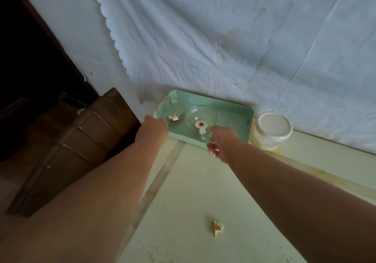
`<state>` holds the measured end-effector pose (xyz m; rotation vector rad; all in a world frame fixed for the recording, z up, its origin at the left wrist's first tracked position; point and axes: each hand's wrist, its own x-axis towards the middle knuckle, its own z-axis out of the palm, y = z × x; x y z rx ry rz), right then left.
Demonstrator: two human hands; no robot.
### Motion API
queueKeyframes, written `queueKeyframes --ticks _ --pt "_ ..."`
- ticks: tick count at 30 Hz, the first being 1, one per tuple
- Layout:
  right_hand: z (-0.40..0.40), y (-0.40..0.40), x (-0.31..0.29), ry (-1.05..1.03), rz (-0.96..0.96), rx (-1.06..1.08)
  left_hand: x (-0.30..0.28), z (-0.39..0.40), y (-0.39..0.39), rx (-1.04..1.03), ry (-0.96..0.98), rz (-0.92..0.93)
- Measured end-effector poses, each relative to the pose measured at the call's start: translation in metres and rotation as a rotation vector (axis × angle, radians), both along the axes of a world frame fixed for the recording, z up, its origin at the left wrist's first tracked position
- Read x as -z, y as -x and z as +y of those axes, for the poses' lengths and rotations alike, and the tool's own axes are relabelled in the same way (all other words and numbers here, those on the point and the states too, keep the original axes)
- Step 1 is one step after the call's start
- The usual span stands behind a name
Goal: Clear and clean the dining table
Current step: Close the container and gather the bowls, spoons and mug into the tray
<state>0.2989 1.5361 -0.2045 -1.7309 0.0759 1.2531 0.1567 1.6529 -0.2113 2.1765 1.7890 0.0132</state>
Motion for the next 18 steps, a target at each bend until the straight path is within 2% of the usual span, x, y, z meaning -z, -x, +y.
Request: queueKeyframes --ticks 6,10,13,18 --pt "-0.050 0.021 -0.027 -0.060 -0.071 -0.077 -0.023 -0.063 0.012 0.000 0.026 -0.095" --pt "-0.085 0.036 -0.045 -0.087 -0.103 -0.131 -0.037 -0.115 0.016 0.087 0.075 -0.041" --pt "-0.113 0.045 -0.057 -0.096 -0.138 -0.172 -0.049 -0.153 0.013 0.018 0.150 -0.080" --pt "-0.168 0.062 -0.080 -0.125 -0.168 -0.221 -0.079 -0.226 0.015 0.049 0.141 -0.062"
